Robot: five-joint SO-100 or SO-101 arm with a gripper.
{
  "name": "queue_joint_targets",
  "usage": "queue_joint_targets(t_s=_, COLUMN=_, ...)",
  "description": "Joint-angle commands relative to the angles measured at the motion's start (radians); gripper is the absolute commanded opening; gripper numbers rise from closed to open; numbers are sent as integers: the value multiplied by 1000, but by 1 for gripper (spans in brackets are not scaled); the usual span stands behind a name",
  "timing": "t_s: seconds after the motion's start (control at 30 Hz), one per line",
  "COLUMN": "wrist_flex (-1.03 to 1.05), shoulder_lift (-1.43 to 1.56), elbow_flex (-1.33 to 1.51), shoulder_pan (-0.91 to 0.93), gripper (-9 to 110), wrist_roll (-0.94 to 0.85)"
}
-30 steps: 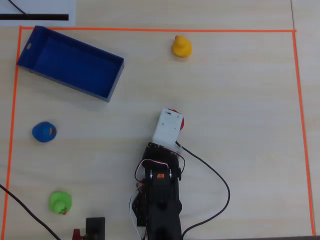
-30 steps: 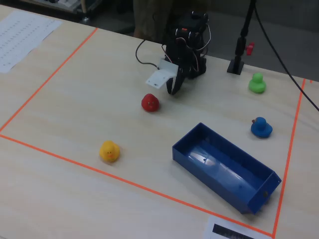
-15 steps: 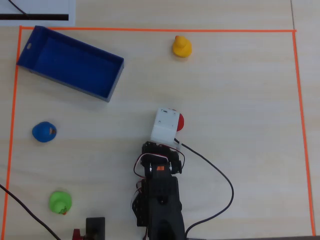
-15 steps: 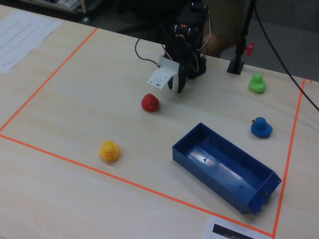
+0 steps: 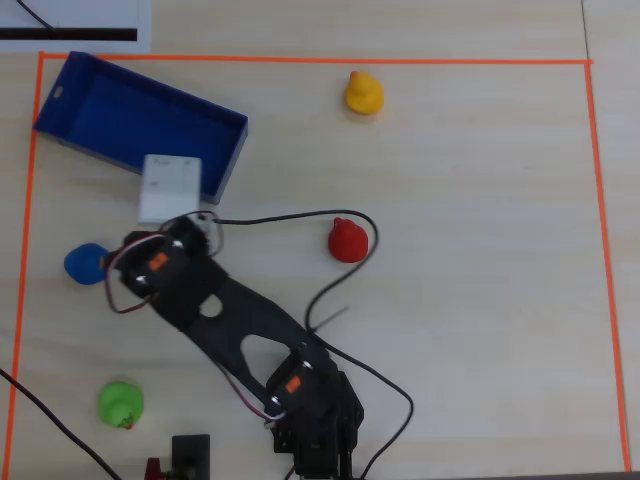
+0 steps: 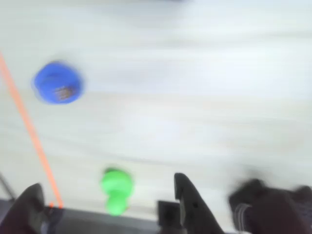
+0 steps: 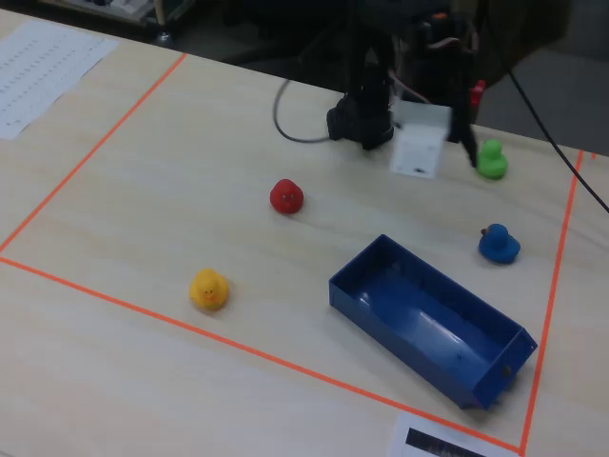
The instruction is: Grasp blue duck and put it into box.
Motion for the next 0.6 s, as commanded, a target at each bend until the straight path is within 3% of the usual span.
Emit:
queue_joint_targets(t_s=0.0, wrist_flex=40, shoulder_lift=-272, elbow_flex=-319, shoulder_pan=-178, gripper=37, wrist_roll=34)
queue_joint_targets(t_s=0.23, wrist_flex=-31, shoulder_lift=-476, elbow_flex=-428, shoulder_pan=-239, gripper=36, wrist_roll=46)
queue_joint_targets(t_s=0.57, wrist_flex=-149, shoulder_lift=-609, elbow_flex=-503, shoulder_pan=-160, gripper=38, wrist_roll=15)
